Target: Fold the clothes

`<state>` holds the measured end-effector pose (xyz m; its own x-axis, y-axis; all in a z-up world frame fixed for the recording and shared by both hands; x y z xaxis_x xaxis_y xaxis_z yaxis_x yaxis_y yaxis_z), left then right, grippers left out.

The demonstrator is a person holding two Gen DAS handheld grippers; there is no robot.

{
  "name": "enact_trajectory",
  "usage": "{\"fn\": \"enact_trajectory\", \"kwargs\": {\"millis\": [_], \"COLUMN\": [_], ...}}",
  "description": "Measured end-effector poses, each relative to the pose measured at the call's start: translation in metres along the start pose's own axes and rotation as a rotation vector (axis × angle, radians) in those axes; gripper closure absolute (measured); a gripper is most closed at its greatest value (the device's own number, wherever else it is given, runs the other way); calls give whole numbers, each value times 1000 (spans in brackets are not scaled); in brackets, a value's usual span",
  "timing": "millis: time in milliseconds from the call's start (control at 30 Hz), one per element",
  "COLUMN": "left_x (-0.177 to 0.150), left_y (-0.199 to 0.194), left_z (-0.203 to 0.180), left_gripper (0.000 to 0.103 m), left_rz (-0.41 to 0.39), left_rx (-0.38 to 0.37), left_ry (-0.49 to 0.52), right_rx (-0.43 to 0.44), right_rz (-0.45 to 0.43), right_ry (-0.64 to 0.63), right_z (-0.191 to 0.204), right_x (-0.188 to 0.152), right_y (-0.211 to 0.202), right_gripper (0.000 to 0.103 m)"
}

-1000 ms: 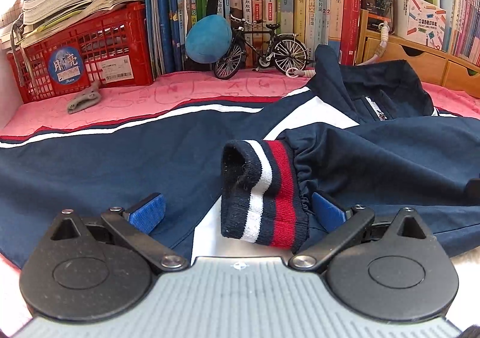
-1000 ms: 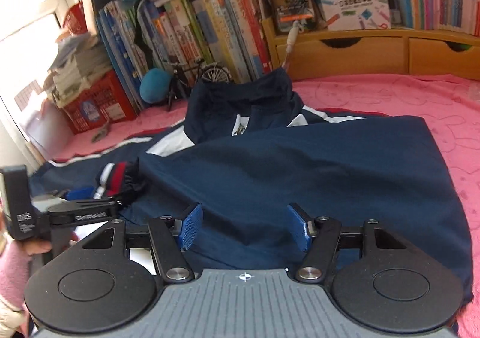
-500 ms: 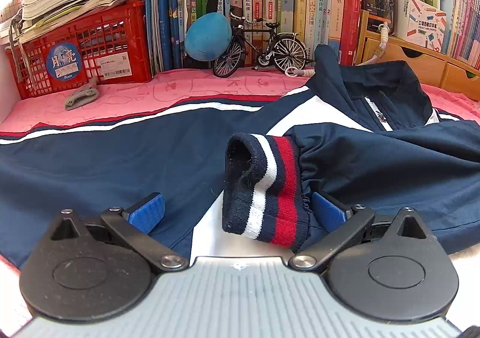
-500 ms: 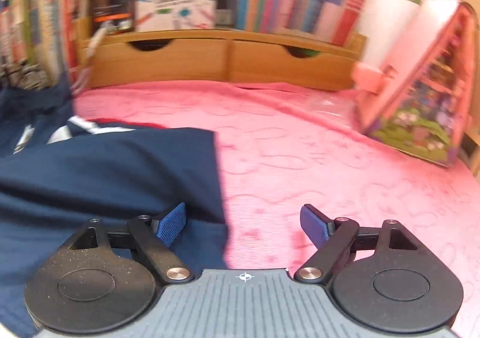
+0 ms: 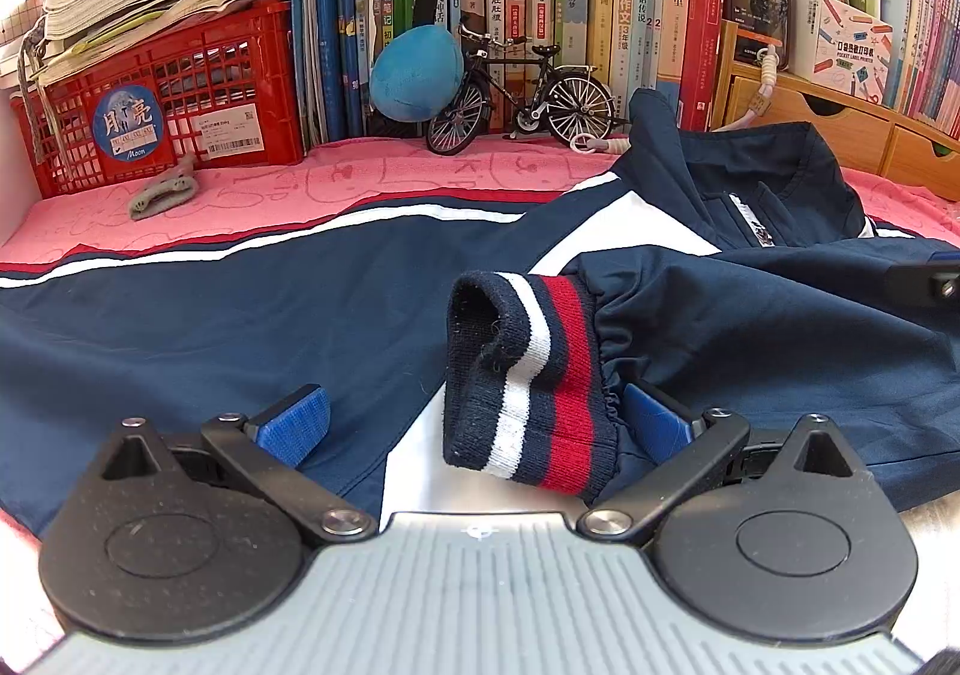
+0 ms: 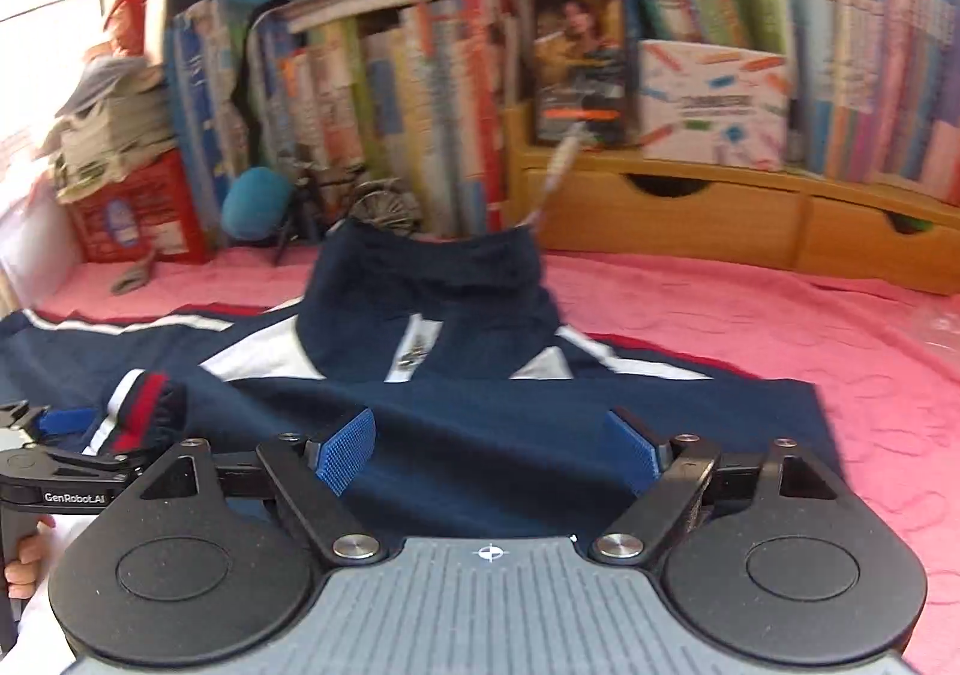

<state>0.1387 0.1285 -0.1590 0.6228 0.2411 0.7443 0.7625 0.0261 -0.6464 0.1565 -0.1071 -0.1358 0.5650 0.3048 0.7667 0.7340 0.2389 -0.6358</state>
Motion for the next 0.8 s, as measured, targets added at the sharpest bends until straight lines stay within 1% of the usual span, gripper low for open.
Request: {"fn": "enact_trajectory", "kwargs": {"millis": [67, 133, 167, 200, 267, 333, 400, 467, 500, 567, 600, 667, 700, 733, 767, 800], "left_x": [1, 1, 1, 1, 1, 1, 0, 0, 0, 0, -1, -2, -2, -3, -6, -10], "left_y": [0, 0, 0, 0, 0, 0, 0, 0, 0, -1, -3, -6, -7, -9, -15, -27], "left_z": [0, 0, 0, 0, 0, 0, 0, 0, 0, 0, -1, -1, -2, -2, -4, -6], "left_gripper": [0, 0, 0, 0, 0, 0, 0, 0, 0, 0, 0, 0, 0, 0, 0, 0], "left_rz": [0, 0, 1, 1, 1, 1, 1, 1, 1, -3, -5, -11, -14, -17, -25, -49], "left_rx": [0, 0, 0, -1, -1, 0, -1, -1, -1, 5, 10, 21, 26, 31, 34, 20], "left_ry": [-1, -2, -2, -3, -3, -4, -4, -4, -4, 0, 4, 11, 14, 19, 40, 80], "right_rx": [20, -46, -82, -119, -192, -304, -440, -612, -631, -650, -611, -498, -432, -364, -297, -233], "right_rz": [48, 95, 110, 123, 150, 177, 232, 274, 254, 203, 154, 69, 43, 19, -4, -13], "right_ry": [-33, -75, -54, -27, 27, 87, 164, 168, 125, 27, -18, -76, -91, -105, -119, -121], "right_z": [10, 8, -5, -20, -49, -88, -120, -138, -136, -128, -120, -99, -87, -75, -64, -53], "right_x": [-1, -8, -14, -20, -32, -45, -55, -61, -60, -58, -54, -47, -43, -38, -33, -29], "right_y": [19, 26, 26, 24, 22, 16, 8, -6, -15, -33, -43, -55, -56, -57, -57, -54], "right_gripper": [18, 13, 11, 1, 0, 0, 0, 0, 1, 1, 1, 1, 1, 4, 7, 19]}}
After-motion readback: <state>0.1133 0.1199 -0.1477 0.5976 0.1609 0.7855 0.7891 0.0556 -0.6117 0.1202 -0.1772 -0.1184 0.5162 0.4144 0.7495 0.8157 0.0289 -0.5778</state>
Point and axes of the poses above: each gripper's, at about its wrist camera, not at the fingertips, and y roughly the way its jaws point, z to its left, x to its top, the point moved 3 cm from there along y, roughly the way its jaws point, and after that the axes turned 14 degrees about -y, right-handed, at the moved point
